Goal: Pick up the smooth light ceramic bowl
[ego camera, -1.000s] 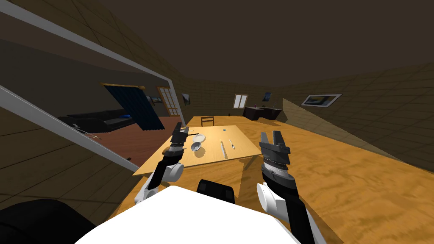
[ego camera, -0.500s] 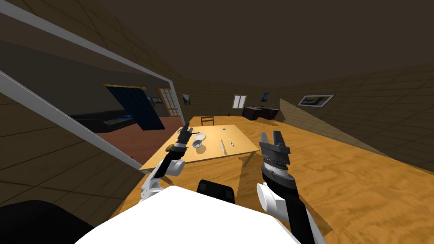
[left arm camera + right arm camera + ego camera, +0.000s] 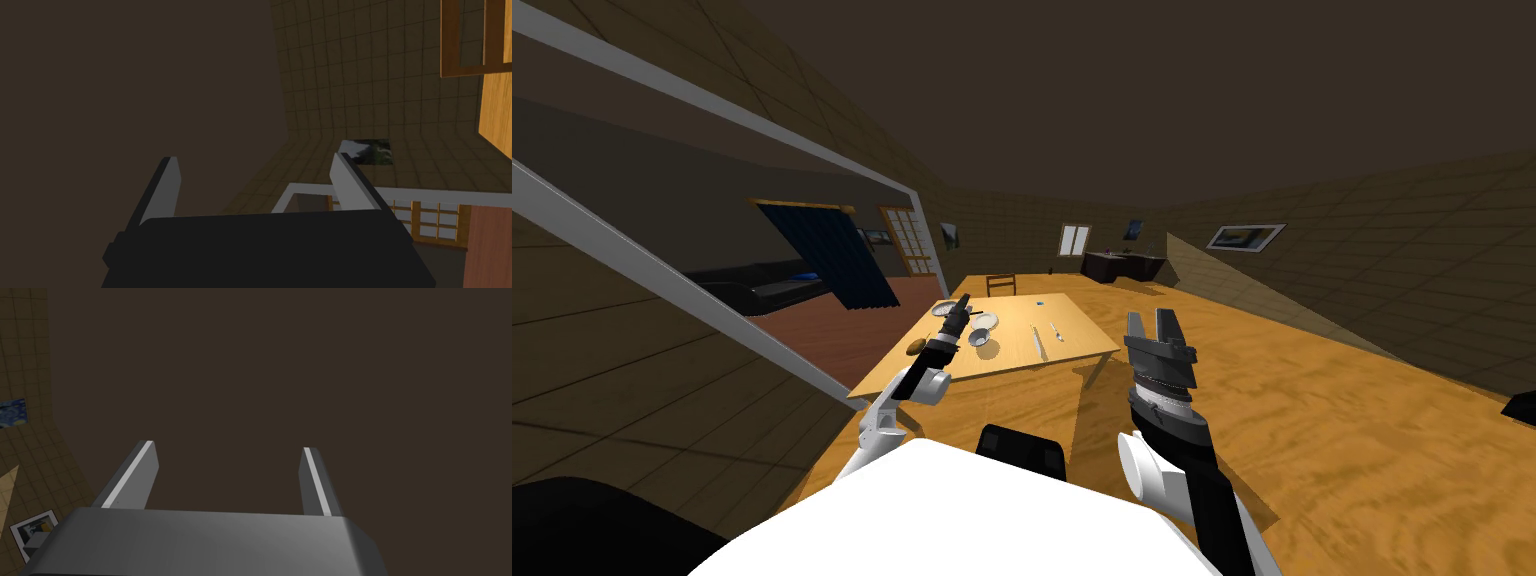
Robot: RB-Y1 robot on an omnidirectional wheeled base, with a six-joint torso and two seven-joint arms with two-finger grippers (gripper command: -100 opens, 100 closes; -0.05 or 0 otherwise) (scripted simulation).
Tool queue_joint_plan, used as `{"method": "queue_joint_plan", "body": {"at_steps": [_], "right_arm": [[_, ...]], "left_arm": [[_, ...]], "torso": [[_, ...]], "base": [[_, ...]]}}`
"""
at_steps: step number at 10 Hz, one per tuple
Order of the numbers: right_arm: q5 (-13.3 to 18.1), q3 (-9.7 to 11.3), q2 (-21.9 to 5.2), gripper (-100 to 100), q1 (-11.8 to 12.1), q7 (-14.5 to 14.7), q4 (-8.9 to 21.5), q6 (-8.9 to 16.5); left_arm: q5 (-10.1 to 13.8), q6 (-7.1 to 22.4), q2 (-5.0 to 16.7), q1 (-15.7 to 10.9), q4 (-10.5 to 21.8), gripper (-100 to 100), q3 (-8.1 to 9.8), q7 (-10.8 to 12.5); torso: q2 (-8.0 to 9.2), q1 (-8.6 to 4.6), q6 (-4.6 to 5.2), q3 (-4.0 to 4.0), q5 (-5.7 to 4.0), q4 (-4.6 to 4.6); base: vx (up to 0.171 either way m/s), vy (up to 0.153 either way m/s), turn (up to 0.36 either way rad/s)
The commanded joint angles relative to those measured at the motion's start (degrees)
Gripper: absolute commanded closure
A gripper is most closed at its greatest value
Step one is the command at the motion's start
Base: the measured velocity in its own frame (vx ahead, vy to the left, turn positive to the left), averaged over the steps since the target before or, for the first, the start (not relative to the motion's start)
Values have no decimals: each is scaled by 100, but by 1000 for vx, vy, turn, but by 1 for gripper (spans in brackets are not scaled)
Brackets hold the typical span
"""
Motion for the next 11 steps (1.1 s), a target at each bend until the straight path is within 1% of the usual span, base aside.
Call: {"method": "queue_joint_plan", "body": {"at_steps": [1,2,3,4,5,6,7,8,9,10,11], "right_arm": [[0,0,0,0,0,0,0,0],[0,0,0,0,0,0,0,0],[0,0,0,0,0,0,0,0],[0,0,0,0,0,0,0,0],[0,0,0,0,0,0,0,0],[0,0,0,0,0,0,0,0],[0,0,0,0,0,0,0,0],[0,0,0,0,0,0,0,0],[0,0,0,0,1,0,0,0],[0,0,0,0,0,0,0,0],[0,0,0,0,1,0,0,0]], "left_arm": [[-17,184,57,-32,66,-100,9,9],[-50,390,130,-153,222,-100,21,10],[-50,415,130,-153,222,-100,21,10],[-80,646,197,-276,387,-100,36,15],[-106,791,259,-402,557,-100,54,24],[-106,895,259,-402,562,-100,54,24],[-126,1138,317,-528,745,-100,75,39],[-126,1141,317,-528,745,-100,75,39],[-140,1345,372,-655,936,-100,98,59],[-140,1388,372,-655,936,-100,98,59],[-148,1619,422,-782,1134,-100,125,85]], "torso": [[0,0,0,0,0,0],[-2,-2,-1,-1,0,0],[-1,-4,0,-1,-1,0],[-5,-5,-1,-2,-1,-1],[-4,-4,-1,-2,-1,-1],[-3,-3,1,-1,-1,0],[-3,-3,-2,-2,0,-1],[-3,-1,-1,-2,0,-1],[-7,-2,-1,-3,0,-1],[-8,-2,0,-4,-1,-2],[-9,-4,-2,-5,-1,-2]], "base": [[-44,20,-26],[-45,15,-36],[-35,14,-21],[-40,15,-38],[-52,23,-79],[-44,18,-36],[-44,23,-44],[-32,22,-26],[-31,19,-62],[-26,17,-33],[-25,21,-49]]}}
